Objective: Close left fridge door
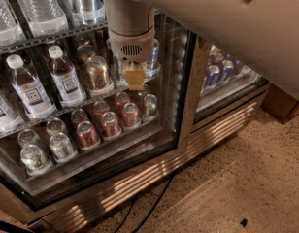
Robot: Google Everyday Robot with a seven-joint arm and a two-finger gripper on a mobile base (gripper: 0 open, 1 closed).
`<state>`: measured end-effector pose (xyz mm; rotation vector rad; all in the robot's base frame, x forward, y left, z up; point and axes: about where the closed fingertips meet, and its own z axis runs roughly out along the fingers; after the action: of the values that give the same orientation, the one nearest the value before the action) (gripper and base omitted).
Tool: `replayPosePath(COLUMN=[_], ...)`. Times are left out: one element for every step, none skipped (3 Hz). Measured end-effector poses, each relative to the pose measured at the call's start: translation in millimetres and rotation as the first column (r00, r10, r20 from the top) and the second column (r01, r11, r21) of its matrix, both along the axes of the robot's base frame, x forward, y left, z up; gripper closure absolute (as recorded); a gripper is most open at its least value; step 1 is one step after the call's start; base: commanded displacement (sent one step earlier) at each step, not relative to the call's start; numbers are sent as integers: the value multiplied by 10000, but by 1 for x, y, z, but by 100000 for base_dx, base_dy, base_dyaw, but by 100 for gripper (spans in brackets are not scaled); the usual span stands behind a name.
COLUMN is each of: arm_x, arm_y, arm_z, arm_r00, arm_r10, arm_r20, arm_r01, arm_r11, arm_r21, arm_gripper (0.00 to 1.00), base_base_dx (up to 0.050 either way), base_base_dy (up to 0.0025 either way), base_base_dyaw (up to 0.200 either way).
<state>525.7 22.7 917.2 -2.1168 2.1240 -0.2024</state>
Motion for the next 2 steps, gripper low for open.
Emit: replayPosePath(arm_x=[0,0], arm_y=[0,0], arm_z=[0,0], arm_r00=[10000,10000], arm_r10=[0,0], arm_r20=[0,0], arm_r01=[0,0], arm_r11=[10000,10000], arm_r21=[0,0], arm_gripper=[100,100], base_base_dx=[5001,-5003], base_base_dy=[-1,8], base_base_dyaw=[23,-53])
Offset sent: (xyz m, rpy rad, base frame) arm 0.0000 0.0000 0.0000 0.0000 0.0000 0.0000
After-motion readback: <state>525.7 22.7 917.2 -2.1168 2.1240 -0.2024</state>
